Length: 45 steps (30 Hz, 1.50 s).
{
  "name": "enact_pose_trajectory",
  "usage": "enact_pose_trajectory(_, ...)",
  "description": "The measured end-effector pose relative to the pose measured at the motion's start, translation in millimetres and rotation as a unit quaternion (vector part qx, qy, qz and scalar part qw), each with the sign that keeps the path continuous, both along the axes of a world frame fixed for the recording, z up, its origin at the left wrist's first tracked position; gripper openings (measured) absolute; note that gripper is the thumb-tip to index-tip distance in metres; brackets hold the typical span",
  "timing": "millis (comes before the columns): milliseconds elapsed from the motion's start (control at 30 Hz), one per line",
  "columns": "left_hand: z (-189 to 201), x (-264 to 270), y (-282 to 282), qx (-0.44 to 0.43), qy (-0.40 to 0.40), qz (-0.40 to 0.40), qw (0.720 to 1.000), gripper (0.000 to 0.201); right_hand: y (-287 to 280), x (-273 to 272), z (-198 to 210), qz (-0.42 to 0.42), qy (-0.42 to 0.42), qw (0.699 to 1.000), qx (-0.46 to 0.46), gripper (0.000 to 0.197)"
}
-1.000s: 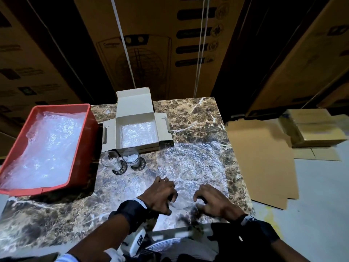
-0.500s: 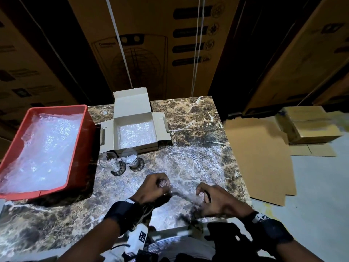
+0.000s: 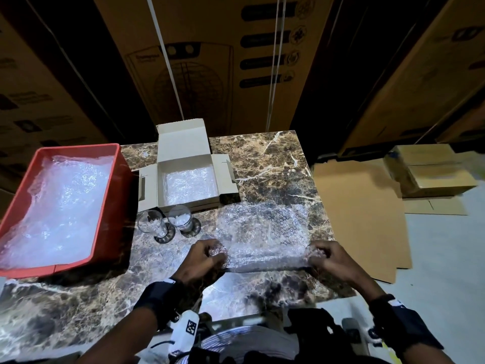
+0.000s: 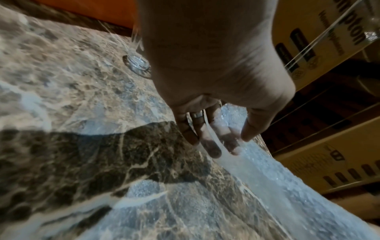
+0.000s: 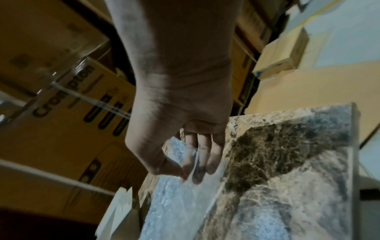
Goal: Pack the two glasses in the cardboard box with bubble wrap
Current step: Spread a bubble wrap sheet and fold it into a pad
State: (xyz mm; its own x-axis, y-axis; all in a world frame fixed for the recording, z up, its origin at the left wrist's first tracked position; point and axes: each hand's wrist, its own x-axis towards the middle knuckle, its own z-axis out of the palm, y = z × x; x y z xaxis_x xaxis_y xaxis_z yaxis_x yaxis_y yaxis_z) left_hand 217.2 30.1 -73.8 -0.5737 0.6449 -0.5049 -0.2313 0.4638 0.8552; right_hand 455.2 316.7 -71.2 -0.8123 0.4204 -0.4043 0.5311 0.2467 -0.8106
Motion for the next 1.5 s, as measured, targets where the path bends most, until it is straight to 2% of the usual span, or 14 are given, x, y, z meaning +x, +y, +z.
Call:
enact_pose_trajectory(133,2.5,0.3,4.5,0.003,-0.033,0.010,0.999,0.020,-4.5,-5.5,9.8,-0.119,0.093,0.984,-0.090,0.028)
enact_pose_trajectory(200,7.7,2.0,11.1,0.014,-0.013,0.030,0.999,0.019,-5.9,-12.5,8.3,-0.162,0.103,0.976,-0.101,0.021)
enact_pose_trajectory(300,12.4,1.2,20.5,0.049,0.002,0.064,0.997,0.014,3.4,-28.0,-11.1,-0.211,0.100,0.971,-0.046,0.007)
enact_pose_trajectory(333,9.5,-2.3,22.1,0.054,-0.004,0.077,0.996,0.016,6.6,-33.3,-18.0,-0.216,0.104,0.971,-0.024,0.009)
enact_pose_trajectory(433,2.5,-13.7,26.3,0.040,-0.009,0.091,0.995,0.041,12.2,-49.9,-27.2,-0.224,0.116,0.968,0.008,0.008)
enact_pose_trajectory(567,4.1,-20.8,32.4,-0.003,0.018,0.040,0.999,0.027,14.7,-67.5,-28.7,-0.233,0.119,0.964,0.048,0.009)
enact_pose_trajectory(700,-10.7,-34.4,30.4,-0.024,0.064,0.043,0.997,0.032,16.7,-75.0,-32.9,-0.206,0.090,0.972,0.073,0.008)
enact_pose_trajectory(800,-20.9,-43.2,24.9,-0.039,0.089,0.019,0.995,0.033,14.8,-76.6,-35.4,-0.196,0.068,0.973,0.101,0.022)
enact_pose_trajectory(1033,-29.3,-49.0,21.2,-0.070,0.159,-0.034,0.984,0.048,10.7,-73.3,-61.1,-0.229,0.079,0.966,0.085,0.012)
enact_pose_trajectory(1167,-30.0,-50.7,24.9,-0.105,0.185,-0.044,0.976,0.060,9.3,-81.0,-54.6,-0.231,0.103,0.963,0.093,0.008)
enact_pose_trajectory(1367,-36.6,-48.4,20.5,-0.091,0.179,-0.025,0.979,0.056,6.4,-91.3,-47.6,-0.239,0.097,0.956,0.137,0.011)
enact_pose_trajectory(1500,-41.0,-47.7,19.1,-0.091,0.217,-0.037,0.971,0.060,8.0,-95.4,-51.5,-0.228,0.072,0.950,0.199,0.007)
